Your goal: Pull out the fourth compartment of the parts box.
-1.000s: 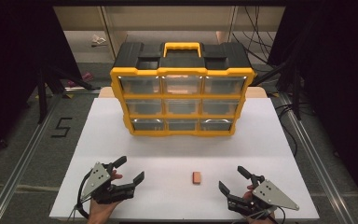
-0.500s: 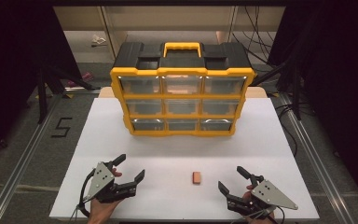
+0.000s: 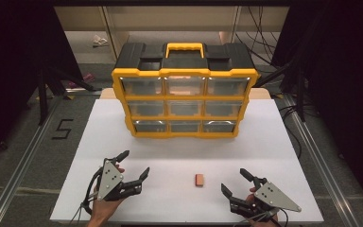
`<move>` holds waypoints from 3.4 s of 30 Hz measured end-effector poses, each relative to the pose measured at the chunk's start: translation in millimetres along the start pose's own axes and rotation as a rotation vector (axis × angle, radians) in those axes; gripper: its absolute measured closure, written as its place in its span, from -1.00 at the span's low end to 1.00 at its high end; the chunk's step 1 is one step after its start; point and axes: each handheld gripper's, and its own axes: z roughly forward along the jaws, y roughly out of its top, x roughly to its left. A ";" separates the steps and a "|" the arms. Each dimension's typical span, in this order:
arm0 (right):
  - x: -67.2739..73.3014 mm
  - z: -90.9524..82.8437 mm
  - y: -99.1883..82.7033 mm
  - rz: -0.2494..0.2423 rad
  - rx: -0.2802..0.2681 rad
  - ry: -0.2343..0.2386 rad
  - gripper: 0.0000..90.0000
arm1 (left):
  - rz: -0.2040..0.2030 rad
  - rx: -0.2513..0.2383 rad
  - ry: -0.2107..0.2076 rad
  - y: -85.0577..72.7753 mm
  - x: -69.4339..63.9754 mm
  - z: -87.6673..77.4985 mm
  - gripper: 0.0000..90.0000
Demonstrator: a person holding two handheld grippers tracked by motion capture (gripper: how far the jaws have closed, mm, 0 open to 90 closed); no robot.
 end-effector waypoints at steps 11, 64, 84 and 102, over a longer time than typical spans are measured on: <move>-0.7 0.2 -0.3 0.009 0.004 0.000 -0.53 | 0.195 0.034 0.060 14.4 -5.3 12.3 -0.60; -1.0 5.0 -2.7 0.010 0.046 -0.016 -0.50 | 0.814 0.079 0.268 72.1 5.5 54.7 -0.49; -1.1 12.5 -6.2 0.007 0.121 -0.006 -0.49 | 0.924 0.135 0.298 86.3 17.0 81.5 -0.42; -1.5 11.1 -5.4 0.011 0.099 -0.010 -0.49 | 1.075 0.187 0.331 91.7 19.0 99.2 -0.33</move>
